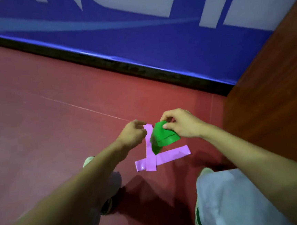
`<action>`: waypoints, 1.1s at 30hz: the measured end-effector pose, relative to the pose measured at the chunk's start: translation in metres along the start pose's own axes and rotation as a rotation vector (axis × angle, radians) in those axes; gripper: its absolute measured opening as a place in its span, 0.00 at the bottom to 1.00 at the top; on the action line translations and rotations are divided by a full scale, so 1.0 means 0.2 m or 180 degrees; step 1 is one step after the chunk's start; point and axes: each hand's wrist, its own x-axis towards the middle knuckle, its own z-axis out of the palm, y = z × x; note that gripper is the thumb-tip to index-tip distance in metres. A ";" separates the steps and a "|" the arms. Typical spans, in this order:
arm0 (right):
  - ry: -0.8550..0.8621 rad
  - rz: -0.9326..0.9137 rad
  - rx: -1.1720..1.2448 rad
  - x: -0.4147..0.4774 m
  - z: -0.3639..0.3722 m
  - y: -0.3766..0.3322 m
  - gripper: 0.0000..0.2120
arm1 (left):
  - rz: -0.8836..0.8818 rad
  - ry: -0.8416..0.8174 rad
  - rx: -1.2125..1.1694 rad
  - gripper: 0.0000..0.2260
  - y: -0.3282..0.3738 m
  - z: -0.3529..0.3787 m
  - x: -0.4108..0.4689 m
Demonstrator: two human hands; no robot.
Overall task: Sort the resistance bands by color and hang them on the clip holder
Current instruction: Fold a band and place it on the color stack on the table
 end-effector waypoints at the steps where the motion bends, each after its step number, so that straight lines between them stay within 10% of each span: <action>1: 0.0150 -0.0066 0.0159 -0.04 -0.04 -0.03 0.04 | -0.0013 0.0077 -0.0216 0.17 0.03 -0.01 -0.06; 25: 0.0462 -0.0897 0.1961 -0.03 -0.25 -0.08 0.14 | -0.1096 -0.0129 -0.1822 0.16 0.22 0.09 -0.03; 33: 0.0695 -0.0466 0.1998 -0.01 -0.27 -0.03 0.14 | -0.0023 0.0969 -0.1271 0.09 0.21 0.04 -0.03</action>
